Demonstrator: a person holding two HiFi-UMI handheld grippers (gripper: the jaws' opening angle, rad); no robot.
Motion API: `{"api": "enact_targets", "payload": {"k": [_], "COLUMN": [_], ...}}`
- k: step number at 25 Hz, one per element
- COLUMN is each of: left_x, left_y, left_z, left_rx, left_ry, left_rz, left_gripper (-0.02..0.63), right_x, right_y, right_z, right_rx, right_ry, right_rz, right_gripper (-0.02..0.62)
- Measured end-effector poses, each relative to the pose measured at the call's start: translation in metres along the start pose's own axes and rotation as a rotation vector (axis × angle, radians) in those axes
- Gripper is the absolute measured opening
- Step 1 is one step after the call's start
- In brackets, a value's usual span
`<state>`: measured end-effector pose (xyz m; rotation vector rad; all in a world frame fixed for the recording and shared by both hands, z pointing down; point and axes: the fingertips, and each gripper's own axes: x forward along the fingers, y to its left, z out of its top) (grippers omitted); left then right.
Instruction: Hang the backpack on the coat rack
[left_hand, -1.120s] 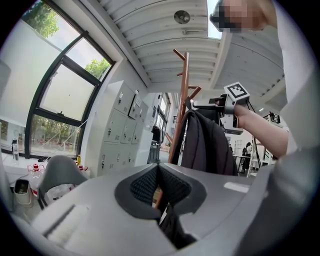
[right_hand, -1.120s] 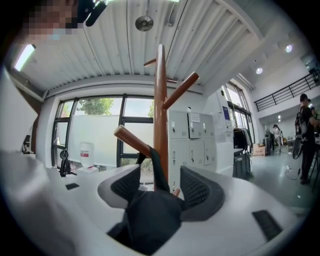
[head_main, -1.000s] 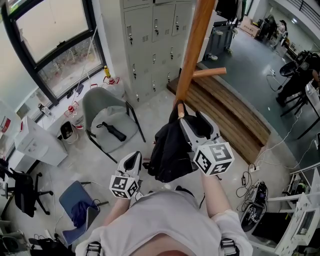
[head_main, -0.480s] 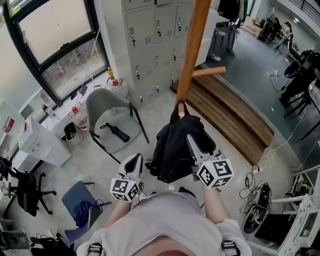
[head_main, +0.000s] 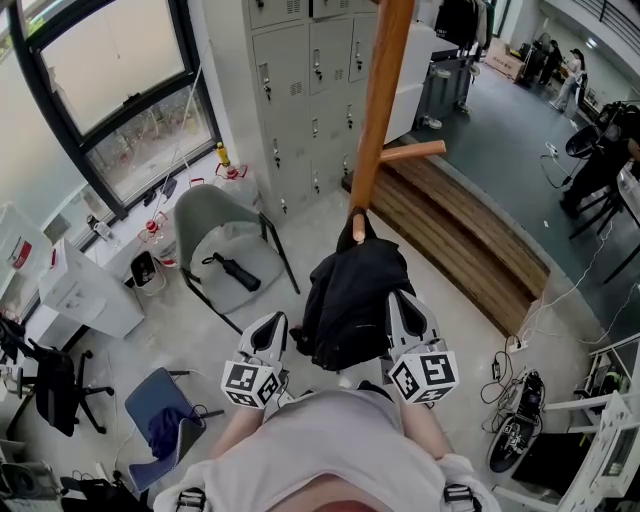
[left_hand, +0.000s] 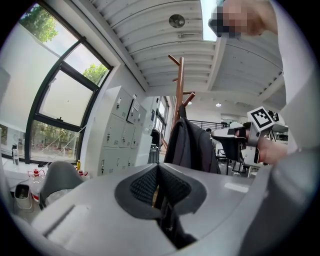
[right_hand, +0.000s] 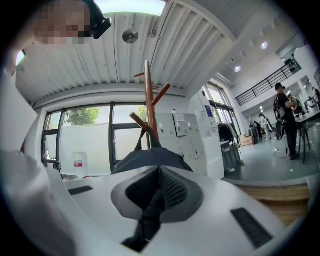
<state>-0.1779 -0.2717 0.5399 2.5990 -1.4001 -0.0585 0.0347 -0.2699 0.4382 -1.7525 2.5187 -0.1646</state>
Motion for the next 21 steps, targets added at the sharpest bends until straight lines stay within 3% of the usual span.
{"api": "enact_targets", "payload": {"k": [7, 21], "left_x": [0.002, -0.003], "left_y": [-0.004, -0.007], "left_z": [0.002, 0.004], "left_rx": [0.008, 0.019], "left_ry": [-0.003, -0.002], "left_rz": [-0.006, -0.005], "left_gripper": [0.011, 0.011], "right_x": [-0.007, -0.007], "right_y": [0.009, 0.011], "right_z": [-0.025, -0.054], "right_rx": [-0.056, -0.044], "right_ry": [0.034, 0.117], "right_rz": [0.012, 0.056], "right_gripper": [0.009, 0.009]}}
